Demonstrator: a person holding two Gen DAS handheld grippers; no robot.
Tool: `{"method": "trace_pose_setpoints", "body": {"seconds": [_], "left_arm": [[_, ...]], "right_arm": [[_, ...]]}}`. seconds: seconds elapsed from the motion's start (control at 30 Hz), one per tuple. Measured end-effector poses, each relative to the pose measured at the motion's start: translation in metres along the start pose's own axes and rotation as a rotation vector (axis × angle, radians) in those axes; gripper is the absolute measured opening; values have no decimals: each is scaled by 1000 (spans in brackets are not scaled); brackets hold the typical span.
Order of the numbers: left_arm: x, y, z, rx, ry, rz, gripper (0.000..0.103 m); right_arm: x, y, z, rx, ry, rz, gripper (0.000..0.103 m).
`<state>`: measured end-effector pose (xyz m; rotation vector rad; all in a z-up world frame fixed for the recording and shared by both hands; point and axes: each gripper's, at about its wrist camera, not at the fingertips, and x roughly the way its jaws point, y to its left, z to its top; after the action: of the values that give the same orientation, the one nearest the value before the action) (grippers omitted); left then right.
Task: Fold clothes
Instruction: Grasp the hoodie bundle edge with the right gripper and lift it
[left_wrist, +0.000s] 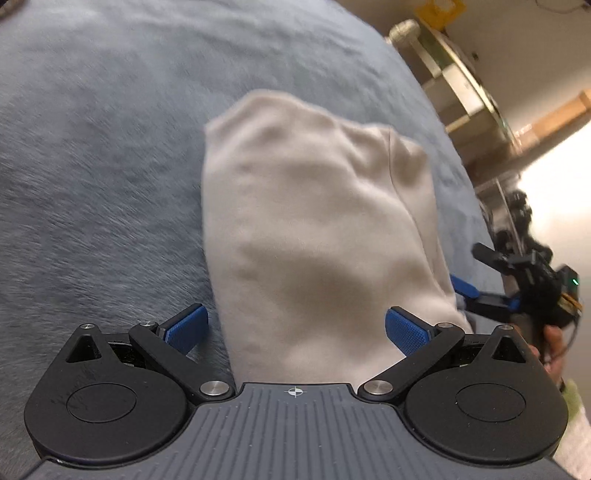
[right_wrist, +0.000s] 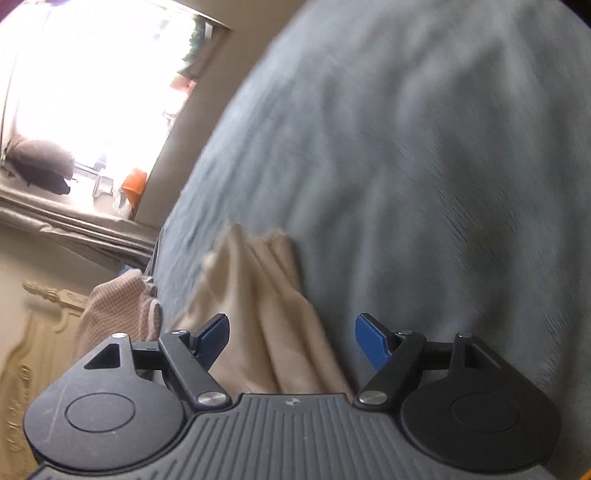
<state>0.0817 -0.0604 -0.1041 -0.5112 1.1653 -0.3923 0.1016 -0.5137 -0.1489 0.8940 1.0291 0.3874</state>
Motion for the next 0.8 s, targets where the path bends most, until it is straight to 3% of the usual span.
{"method": "trace_pose_setpoints", "body": {"seconds": [0.23,0.43,0.47,0.53,0.6,0.8], "left_arm": [[24,-1,9,21,47,-43,103],[32,-16,12,67,77,20,103],[32,-19,12,79,84,23,103],[31,-24,14,86,105,14,103],[31,-30,19,90,129,0,103],[37,-67,40,162,176,-57,103]], "right_arm": [[65,15,18,-111,229,131,89],[114,52,18,-231,406,217,90],[115,57,18,-251,417,217,87],[106,58,19,-244,409,231,60],[99,56,20,-230,394,249,47],[78,52,29,-200,327,313,42]]}}
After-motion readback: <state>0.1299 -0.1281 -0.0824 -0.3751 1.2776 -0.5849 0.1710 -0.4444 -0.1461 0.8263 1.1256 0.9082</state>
